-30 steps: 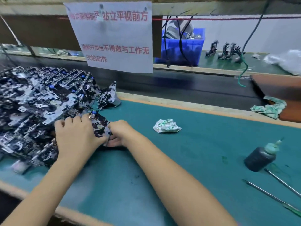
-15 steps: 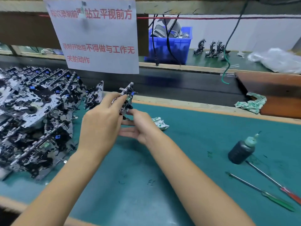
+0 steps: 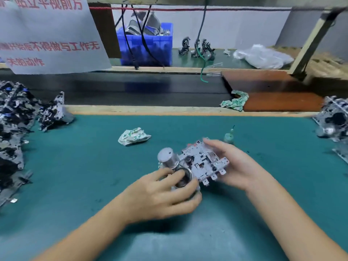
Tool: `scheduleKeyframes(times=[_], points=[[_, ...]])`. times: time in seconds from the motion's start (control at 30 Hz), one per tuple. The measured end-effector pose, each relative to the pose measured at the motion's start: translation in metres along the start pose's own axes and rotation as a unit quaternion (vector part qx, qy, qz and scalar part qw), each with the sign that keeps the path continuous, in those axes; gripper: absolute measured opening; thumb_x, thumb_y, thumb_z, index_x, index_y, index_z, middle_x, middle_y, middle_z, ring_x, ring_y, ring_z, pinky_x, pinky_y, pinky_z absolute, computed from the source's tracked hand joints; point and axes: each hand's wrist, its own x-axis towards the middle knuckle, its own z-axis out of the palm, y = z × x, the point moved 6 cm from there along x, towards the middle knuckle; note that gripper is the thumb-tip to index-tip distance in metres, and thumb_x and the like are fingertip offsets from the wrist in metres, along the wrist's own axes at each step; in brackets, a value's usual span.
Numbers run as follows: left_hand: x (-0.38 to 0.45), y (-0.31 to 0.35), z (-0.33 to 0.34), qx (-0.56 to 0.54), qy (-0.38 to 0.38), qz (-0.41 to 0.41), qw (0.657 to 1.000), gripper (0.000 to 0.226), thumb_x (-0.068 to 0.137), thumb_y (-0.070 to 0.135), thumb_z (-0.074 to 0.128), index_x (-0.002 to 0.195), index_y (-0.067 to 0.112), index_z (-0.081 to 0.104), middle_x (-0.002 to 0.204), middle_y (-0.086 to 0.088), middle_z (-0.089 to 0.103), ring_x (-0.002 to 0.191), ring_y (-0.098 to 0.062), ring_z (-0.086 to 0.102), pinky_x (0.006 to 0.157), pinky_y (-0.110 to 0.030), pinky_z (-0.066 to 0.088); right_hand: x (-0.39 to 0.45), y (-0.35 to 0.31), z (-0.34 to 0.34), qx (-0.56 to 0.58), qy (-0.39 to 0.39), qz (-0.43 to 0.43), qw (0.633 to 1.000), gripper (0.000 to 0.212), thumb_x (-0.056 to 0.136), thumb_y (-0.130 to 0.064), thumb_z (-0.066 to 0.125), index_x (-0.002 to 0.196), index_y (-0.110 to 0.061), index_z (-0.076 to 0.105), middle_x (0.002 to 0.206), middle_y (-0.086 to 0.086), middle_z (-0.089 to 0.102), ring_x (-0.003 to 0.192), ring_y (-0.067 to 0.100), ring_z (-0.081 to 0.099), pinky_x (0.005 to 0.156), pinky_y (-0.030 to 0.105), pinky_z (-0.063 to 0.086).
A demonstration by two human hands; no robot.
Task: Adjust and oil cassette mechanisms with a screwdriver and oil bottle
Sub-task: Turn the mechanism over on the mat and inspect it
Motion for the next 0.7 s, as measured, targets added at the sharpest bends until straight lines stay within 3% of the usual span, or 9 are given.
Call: scheduleKeyframes(times=[0.1, 0.17, 0.27, 0.37, 0.43, 0.5, 0.53, 0.6, 0.7], points=[[0.005, 0.015, 0.017, -0.032, -0.019, 0.038, 0.999, 0.019, 0.09, 0.017, 0.06, 0.106, 0.022, 0.053, 0.104, 0.005, 0.07, 0.089, -0.018, 0.065, 0.077, -0.028, 0.052, -0.014, 0.003, -0.024, -0.045, 0.057, -0.064, 0.995, 0.029, 0.093, -0.015, 0.048, 0.11, 0.004, 0.063, 0.109, 0.027, 0.065, 0.083, 0.03, 0.064, 0.07, 0.034, 0.053], [0.005, 0.022, 0.025, -0.05, -0.044, 0.047, 0.997, 0.019, 0.091, 0.02, 0.06, 0.108, 0.023, 0.052, 0.108, 0.005, 0.069, 0.095, -0.017, 0.064, 0.085, -0.029, 0.05, -0.02, 0.007, -0.032, -0.135, 0.102, -0.104, 0.98, 0.02, 0.095, -0.012, 0.048, 0.102, -0.002, 0.064, 0.101, 0.024, 0.069, 0.081, 0.029, 0.065, 0.07, 0.034, 0.053], [0.002, 0.021, 0.032, -0.052, -0.089, 0.026, 0.994, 0.022, 0.096, 0.02, 0.049, 0.118, 0.024, 0.053, 0.123, 0.006, 0.064, 0.114, -0.013, 0.058, 0.104, -0.033, 0.04, -0.025, 0.007, -0.045, -0.334, 0.203, -0.164, 0.906, 0.019, 0.097, -0.014, 0.05, 0.112, -0.013, 0.062, 0.099, 0.023, 0.069, 0.087, 0.035, 0.065, 0.079, 0.037, 0.051], [-0.004, 0.005, 0.032, -0.123, -0.135, -0.072, 0.98, 0.058, 0.081, 0.012, 0.05, 0.136, 0.03, 0.043, 0.149, 0.0, 0.04, 0.136, -0.02, 0.036, 0.115, -0.039, 0.024, -0.035, 0.002, -0.057, -0.469, 0.271, -0.214, 0.813, 0.019, 0.094, -0.023, 0.054, 0.109, -0.02, 0.066, 0.087, -0.001, 0.07, 0.077, 0.01, 0.063, 0.068, 0.024, 0.047], [-0.015, -0.007, 0.037, -0.269, -0.179, -0.198, 0.926, 0.086, 0.066, 0.017, 0.058, 0.145, 0.033, 0.027, 0.159, 0.001, 0.016, 0.144, -0.019, 0.02, 0.117, -0.032, 0.014, -0.043, -0.001, -0.065, -0.497, 0.299, -0.227, 0.782, 0.017, 0.093, -0.027, 0.056, 0.103, -0.025, 0.069, 0.078, -0.014, 0.067, 0.075, 0.0, 0.061, 0.067, 0.02, 0.045], [-0.026, -0.009, 0.046, -0.435, -0.199, -0.313, 0.821, 0.098, 0.07, 0.033, 0.068, 0.148, 0.043, 0.008, 0.157, 0.018, 0.004, 0.145, -0.007, 0.011, 0.115, -0.019, 0.01, -0.047, 0.0, -0.069, -0.508, 0.305, -0.234, 0.771, 0.014, 0.092, -0.029, 0.056, 0.098, -0.027, 0.069, 0.069, -0.017, 0.063, 0.067, -0.003, 0.059, 0.062, 0.012, 0.042], [-0.03, -0.008, 0.052, -0.471, -0.207, -0.345, 0.785, 0.103, 0.07, 0.047, 0.071, 0.145, 0.051, 0.001, 0.154, 0.028, 0.002, 0.143, 0.001, 0.009, 0.113, -0.013, 0.01, -0.049, -0.001, -0.07, -0.522, 0.311, -0.241, 0.757, 0.013, 0.092, -0.029, 0.056, 0.095, -0.027, 0.069, 0.066, -0.018, 0.06, 0.064, -0.005, 0.057, 0.061, 0.008, 0.039], [-0.035, -0.006, 0.063, -0.476, -0.222, -0.379, 0.762, 0.112, 0.063, 0.061, 0.075, 0.14, 0.06, -0.006, 0.147, 0.041, 0.004, 0.138, 0.011, 0.012, 0.109, -0.006, 0.013, -0.052, -0.003, -0.073, -0.552, 0.33, -0.265, 0.719, 0.012, 0.092, -0.027, 0.056, 0.092, -0.025, 0.068, 0.067, -0.021, 0.054, 0.064, -0.008, 0.053, 0.063, 0.007, 0.035], [-0.031, -0.009, 0.068, -0.457, -0.209, -0.394, 0.77, 0.112, 0.062, 0.052, 0.08, 0.142, 0.057, 0.001, 0.143, 0.039, 0.02, 0.133, 0.011, 0.026, 0.105, -0.007, 0.023, -0.056, -0.003, -0.077, -0.565, 0.361, -0.29, 0.683, 0.012, 0.093, -0.024, 0.056, 0.091, -0.02, 0.067, 0.074, -0.02, 0.051, 0.065, -0.004, 0.049, 0.061, 0.02, 0.027]])
